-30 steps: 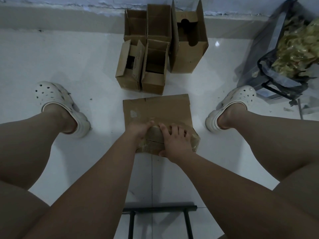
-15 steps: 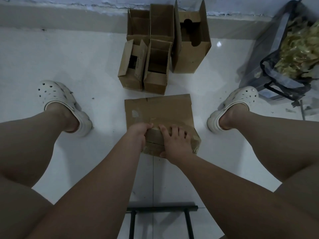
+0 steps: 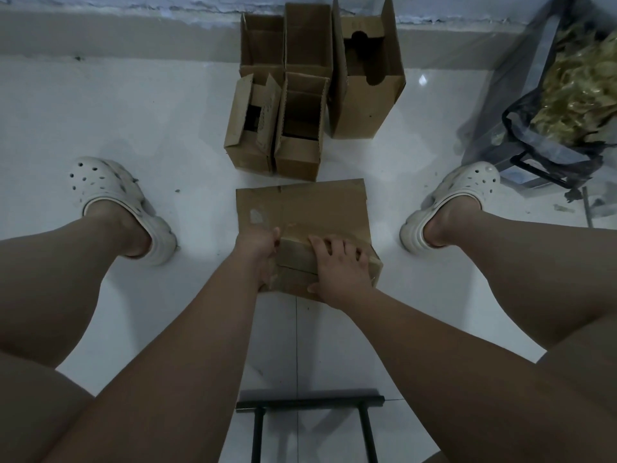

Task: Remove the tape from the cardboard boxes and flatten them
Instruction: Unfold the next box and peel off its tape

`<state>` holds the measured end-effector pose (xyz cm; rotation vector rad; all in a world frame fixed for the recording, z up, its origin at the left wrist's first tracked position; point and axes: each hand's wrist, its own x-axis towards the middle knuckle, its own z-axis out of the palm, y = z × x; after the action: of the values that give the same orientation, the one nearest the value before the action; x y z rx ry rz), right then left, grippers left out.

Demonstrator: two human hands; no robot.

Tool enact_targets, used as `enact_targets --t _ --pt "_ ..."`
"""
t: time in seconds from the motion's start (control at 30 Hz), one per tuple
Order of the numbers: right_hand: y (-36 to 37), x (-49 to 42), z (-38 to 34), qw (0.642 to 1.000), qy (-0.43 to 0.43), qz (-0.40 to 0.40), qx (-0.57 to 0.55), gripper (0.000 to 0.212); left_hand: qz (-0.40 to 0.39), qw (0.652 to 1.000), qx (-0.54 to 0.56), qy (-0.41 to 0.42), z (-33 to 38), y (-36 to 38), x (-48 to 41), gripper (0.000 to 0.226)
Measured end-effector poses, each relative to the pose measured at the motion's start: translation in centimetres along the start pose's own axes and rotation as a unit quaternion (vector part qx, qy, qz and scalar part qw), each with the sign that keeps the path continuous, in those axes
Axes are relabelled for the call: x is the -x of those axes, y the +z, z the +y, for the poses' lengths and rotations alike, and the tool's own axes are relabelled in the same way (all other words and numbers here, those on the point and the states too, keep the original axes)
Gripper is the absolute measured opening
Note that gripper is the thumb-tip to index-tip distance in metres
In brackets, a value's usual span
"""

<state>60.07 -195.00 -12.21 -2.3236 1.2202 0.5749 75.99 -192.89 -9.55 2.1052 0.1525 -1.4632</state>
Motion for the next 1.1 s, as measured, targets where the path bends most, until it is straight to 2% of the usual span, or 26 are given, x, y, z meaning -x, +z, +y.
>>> enact_targets --t 0.07,0.2,0.27,0.33,0.43,0.5,0.57,0.67,0.73,0.83,1.1 --pt "-0.1 0.0 -0.1 1.0 0.0 -0.002 -0.005 0.091 0.039 0.988 -0.13 0.073 0.3 -0.1 -0.2 0.018" --pt "0.1 0.5 -0.7 1.0 -0.011 0.001 0.007 0.089 0.008 0.961 -0.265 0.076 0.3 -0.1 -0.1 0.054" --pt "0.4 0.9 -0.8 1.0 -0.012 0.002 0.014 0.089 -0.013 0.955 -0.283 0.09 0.1 0.0 -0.1 0.052" --pt "0.5 1.2 -0.8 1.0 -0.013 0.0 0.02 0.089 -0.034 0.967 -0.239 0.081 -0.1 -0.3 -0.3 0.046" --pt "0.4 1.0 -0.6 1.0 -0.014 -0.004 0.023 0.091 -0.075 0.992 -0.102 0.0 -0.2 -0.7 -0.2 0.028" --pt "0.4 0.8 -0.4 1.0 -0.016 -0.003 0.024 0.092 -0.081 0.994 -0.021 -0.066 -0.3 -0.8 0.2 0.019" --pt "0.4 0.7 -0.4 0.999 -0.017 0.001 0.027 0.092 -0.069 0.993 0.024 -0.088 -0.4 -0.6 0.3 0.018" --pt "0.4 0.4 -0.5 1.0 -0.014 0.002 0.024 0.092 -0.052 0.997 0.038 -0.033 -0.3 0.1 0.3 0.022" --pt "0.2 0.2 -0.2 1.0 -0.01 -0.001 0.018 0.092 -0.007 0.997 -0.062 0.055 -0.6 0.7 0.3 0.031" --pt "0.0 0.0 0.0 1.0 -0.008 -0.003 0.009 0.093 0.039 0.967 -0.17 0.185 -1.7 1.1 0.1 0.023" --pt "0.0 -0.1 0.0 1.0 -0.013 -0.004 0.006 0.092 0.098 0.936 -0.174 0.29 -3.1 1.0 -0.3 0.017"
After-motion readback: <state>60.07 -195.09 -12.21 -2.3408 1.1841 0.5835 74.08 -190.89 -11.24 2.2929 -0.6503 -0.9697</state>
